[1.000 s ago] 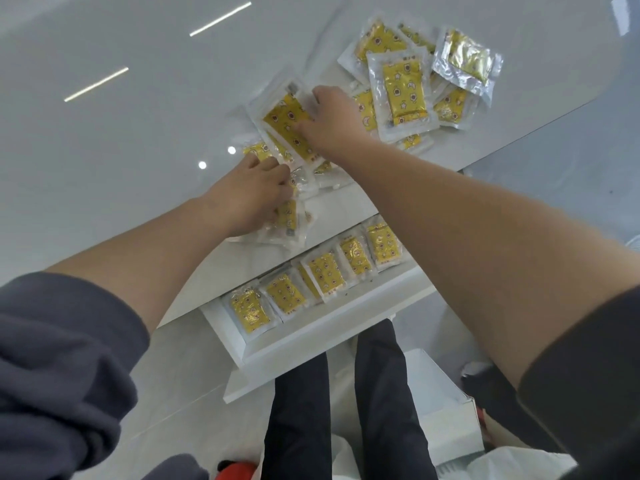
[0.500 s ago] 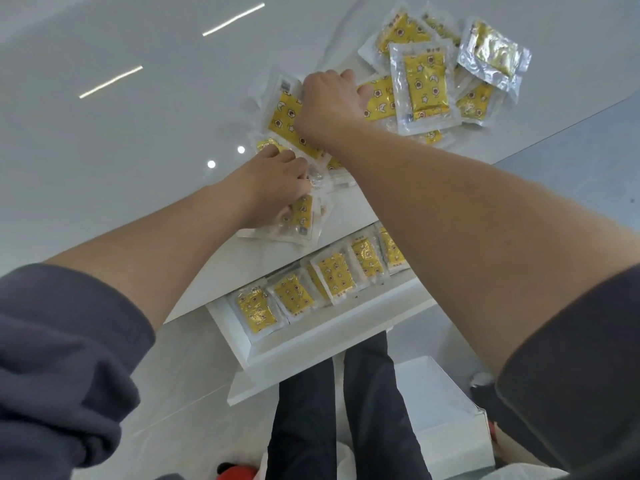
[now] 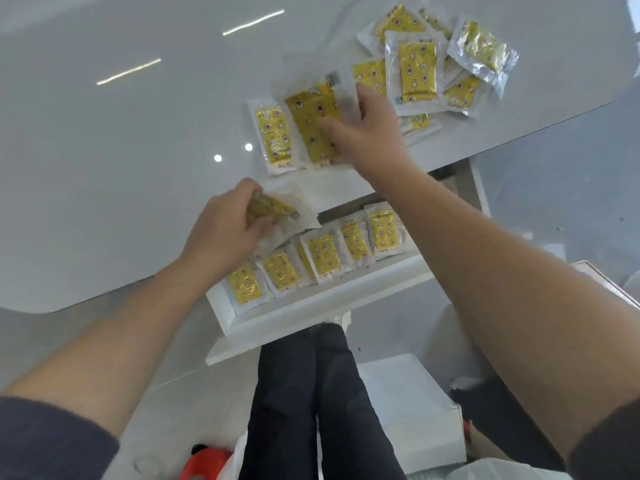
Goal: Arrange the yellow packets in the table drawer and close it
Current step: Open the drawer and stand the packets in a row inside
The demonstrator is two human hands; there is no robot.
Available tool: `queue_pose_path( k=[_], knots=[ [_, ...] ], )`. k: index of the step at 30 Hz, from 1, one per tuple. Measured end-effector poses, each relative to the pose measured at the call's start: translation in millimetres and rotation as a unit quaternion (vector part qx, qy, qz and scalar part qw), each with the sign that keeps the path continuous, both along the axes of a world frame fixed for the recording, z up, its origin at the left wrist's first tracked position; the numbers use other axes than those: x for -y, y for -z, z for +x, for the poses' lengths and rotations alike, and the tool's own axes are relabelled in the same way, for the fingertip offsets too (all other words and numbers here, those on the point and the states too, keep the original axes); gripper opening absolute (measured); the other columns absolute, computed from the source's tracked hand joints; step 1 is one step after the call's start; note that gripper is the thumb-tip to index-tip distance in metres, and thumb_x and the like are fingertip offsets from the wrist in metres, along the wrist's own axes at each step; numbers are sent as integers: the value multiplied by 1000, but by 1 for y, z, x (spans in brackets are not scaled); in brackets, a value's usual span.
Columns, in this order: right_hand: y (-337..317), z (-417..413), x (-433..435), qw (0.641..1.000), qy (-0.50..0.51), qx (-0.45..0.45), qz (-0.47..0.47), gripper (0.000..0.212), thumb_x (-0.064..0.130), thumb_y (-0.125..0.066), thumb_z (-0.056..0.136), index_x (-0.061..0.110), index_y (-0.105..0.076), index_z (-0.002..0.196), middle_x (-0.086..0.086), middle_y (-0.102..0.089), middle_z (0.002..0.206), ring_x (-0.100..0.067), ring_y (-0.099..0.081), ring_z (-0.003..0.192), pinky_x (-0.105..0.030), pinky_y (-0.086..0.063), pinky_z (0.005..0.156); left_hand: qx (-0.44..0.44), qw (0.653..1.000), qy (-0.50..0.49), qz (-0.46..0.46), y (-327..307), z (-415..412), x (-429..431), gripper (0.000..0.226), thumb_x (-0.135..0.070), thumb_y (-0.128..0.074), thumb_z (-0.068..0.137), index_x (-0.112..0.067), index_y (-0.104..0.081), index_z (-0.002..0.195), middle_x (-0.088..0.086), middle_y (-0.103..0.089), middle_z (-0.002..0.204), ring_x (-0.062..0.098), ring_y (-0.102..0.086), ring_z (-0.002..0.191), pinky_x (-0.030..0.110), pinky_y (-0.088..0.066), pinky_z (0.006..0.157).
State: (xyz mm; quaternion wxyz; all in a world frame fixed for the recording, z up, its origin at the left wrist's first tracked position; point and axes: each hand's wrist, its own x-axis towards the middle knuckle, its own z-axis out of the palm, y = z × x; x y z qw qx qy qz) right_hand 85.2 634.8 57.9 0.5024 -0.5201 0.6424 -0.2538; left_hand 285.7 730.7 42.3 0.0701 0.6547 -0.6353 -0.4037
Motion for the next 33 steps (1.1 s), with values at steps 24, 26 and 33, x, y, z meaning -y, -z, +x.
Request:
queue_pose_path(
  k=[24,26,33],
  knots=[
    [189,42,-165,913,-129,-272,274,54,14,-55,91,5,-39,142,-14,-43,141,-27,-54,113,-31,-46,82,100,844,-424,311,179,12,-122,63,-15,-51,98,-11,-18,151,13,-42,147,34,-57,117,30,-41,72],
    [183,40,-165,914,-131,-278,264,56,15,-58,91,5,-39,142,-14,-34,147,-30,-50,121,-33,-45,92,124,848,-394,333,170,8,-119,62,-8,-48,98,-6,-15,151,15,-46,141,33,-57,116,28,-42,68],
    [169,5,-149,911,-90,-284,284,59,15,-54,90,10,-35,146,-10,-59,121,-17,-56,76,-23,-42,51,204,828,-221,474,159,20,-105,49,-5,-51,91,3,-40,138,22,-63,117,36,-67,97,33,-56,58]
  ],
)
